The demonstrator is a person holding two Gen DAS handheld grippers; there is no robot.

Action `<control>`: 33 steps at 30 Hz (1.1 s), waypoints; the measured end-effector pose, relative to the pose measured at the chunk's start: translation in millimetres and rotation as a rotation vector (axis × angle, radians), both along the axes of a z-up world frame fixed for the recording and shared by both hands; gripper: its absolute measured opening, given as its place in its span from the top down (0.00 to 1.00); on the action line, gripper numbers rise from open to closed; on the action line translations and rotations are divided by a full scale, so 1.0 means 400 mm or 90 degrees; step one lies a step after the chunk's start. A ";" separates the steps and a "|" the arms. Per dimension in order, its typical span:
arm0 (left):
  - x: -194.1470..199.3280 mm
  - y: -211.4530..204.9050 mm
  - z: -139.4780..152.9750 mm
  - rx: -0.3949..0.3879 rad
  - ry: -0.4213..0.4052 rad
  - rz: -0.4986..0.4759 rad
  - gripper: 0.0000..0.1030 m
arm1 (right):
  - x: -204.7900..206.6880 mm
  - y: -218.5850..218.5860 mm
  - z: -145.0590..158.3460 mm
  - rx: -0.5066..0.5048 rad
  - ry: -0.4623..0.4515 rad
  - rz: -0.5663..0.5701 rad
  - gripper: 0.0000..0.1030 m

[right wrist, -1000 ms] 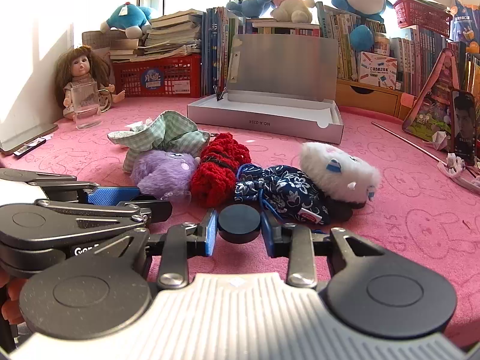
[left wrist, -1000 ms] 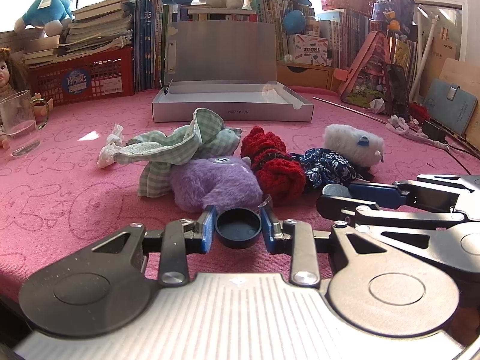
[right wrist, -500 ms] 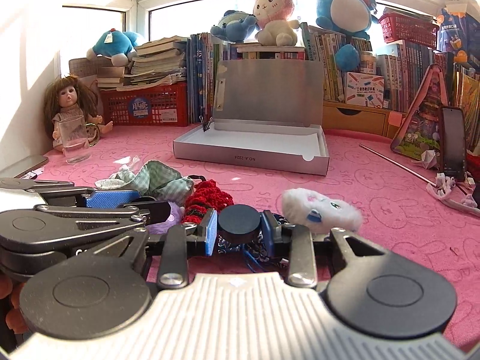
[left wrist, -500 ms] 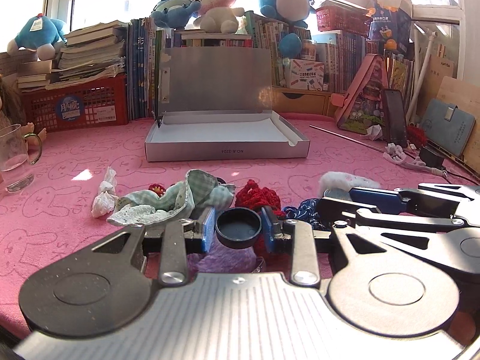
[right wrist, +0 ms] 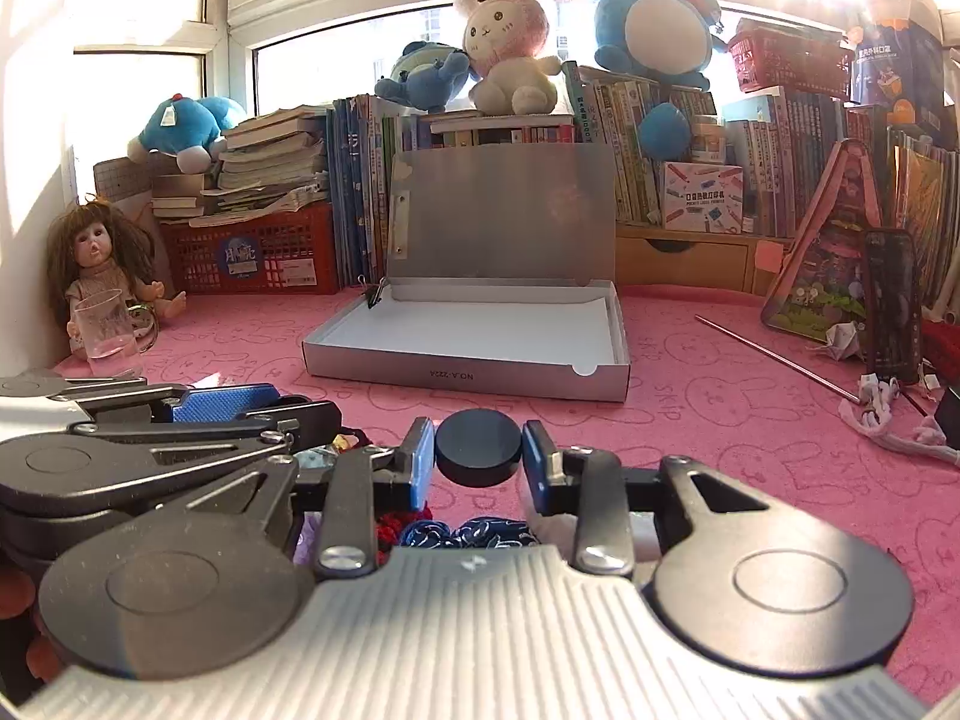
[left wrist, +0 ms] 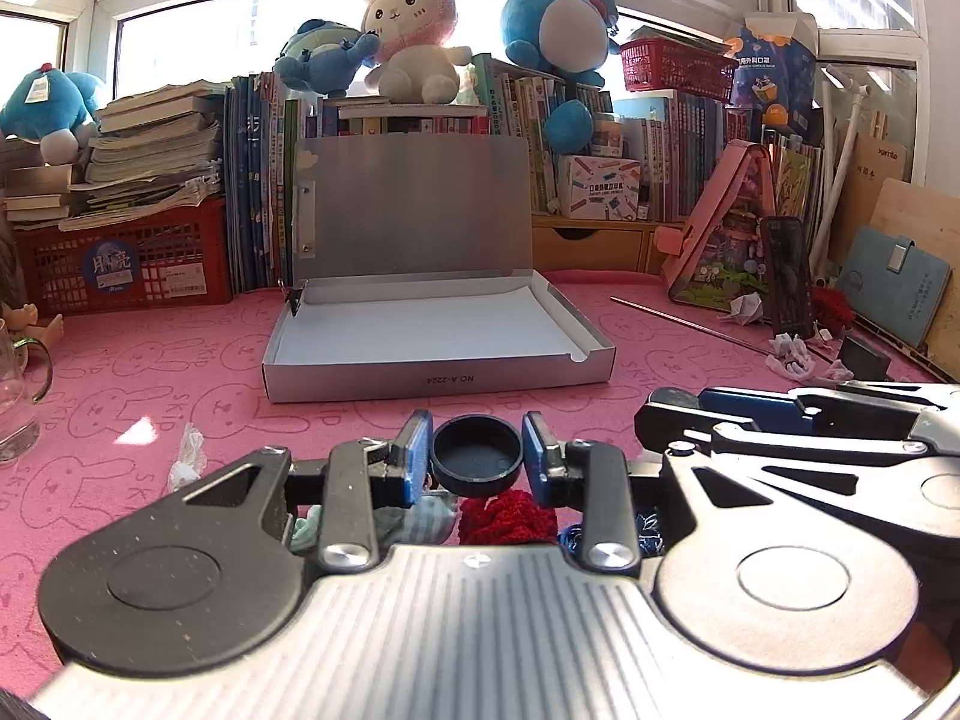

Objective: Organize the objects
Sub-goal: 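Lift the black caps and carry both grippers over the open white box, then lower the left gripper's cap into the box and open it while the right releases its cap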

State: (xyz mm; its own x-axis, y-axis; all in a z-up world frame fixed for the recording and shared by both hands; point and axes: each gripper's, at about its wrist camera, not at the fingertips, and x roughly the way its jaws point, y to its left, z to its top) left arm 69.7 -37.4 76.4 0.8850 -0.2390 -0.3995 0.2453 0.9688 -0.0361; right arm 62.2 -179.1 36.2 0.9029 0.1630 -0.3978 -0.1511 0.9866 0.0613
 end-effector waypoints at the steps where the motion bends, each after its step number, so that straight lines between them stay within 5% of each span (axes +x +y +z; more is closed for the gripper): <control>1: 0.010 -0.001 0.005 -0.005 0.002 -0.003 0.65 | 0.006 -0.003 0.005 0.002 -0.001 -0.001 0.64; 33: 0.225 -0.032 0.109 -0.001 -0.034 -0.001 0.65 | 0.207 -0.044 0.092 0.023 -0.020 -0.006 0.64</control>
